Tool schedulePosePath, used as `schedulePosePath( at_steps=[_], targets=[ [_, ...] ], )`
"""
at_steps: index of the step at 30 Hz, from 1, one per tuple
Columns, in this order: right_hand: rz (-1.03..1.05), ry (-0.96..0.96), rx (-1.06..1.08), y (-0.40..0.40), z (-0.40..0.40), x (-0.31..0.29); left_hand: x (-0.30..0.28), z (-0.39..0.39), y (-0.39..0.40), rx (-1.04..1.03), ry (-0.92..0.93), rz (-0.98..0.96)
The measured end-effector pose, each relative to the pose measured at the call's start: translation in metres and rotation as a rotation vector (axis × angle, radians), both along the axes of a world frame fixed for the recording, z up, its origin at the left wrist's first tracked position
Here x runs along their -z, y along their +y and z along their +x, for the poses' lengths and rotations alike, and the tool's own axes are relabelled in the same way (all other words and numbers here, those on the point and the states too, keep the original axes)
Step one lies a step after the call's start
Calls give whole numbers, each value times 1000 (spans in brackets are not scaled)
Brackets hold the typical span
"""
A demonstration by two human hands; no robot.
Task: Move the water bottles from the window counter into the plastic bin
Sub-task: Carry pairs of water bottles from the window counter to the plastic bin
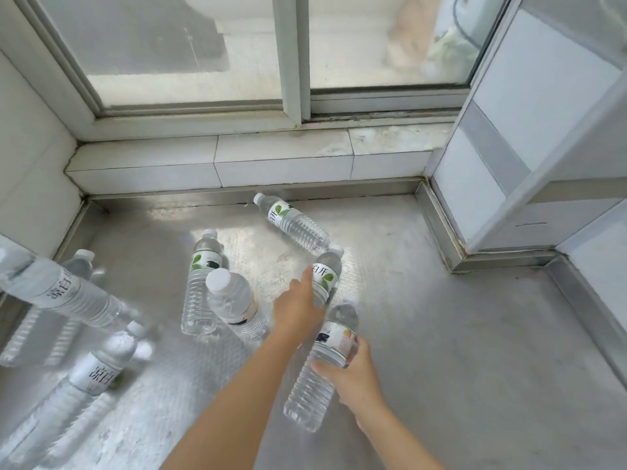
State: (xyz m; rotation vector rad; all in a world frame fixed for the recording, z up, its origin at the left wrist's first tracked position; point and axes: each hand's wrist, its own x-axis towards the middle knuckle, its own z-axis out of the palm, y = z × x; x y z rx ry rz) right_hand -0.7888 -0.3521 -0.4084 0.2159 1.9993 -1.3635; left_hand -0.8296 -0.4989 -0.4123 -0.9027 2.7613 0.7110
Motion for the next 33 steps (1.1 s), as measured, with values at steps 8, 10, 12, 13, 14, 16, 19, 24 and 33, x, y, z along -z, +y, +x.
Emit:
schedulePosePath(
  at_steps=[8, 10, 12, 13, 14, 16, 19, 24, 33],
  targets=[
    [31, -24, 140, -19, 1, 2, -51, 55, 11, -93, 289, 305],
    [95, 37, 129, -27, 4, 4, -61, 72, 12, -124, 350, 373],
    [86, 27, 156, -32, 5, 3, -68, 87, 12, -158, 391, 422],
    [52, -4, 186, -32, 4, 2, -70, 93, 11, -172, 406, 446],
    [13, -41, 214, -31, 3, 1, -73, 98, 10, -182, 419, 470],
    [-46, -92, 243, -26, 1, -1, -75, 105, 7, -196, 436, 514],
    [-92, -102, 242, -14, 2, -6, -79, 113, 4, -213, 454, 571],
    [-152, -13, 188, 14, 4, -27, -86, 123, 2, -246, 472, 648],
    [-342, 52, 249, 83, 16, -85, -130, 124, 25, -191, 494, 918]
  ],
)
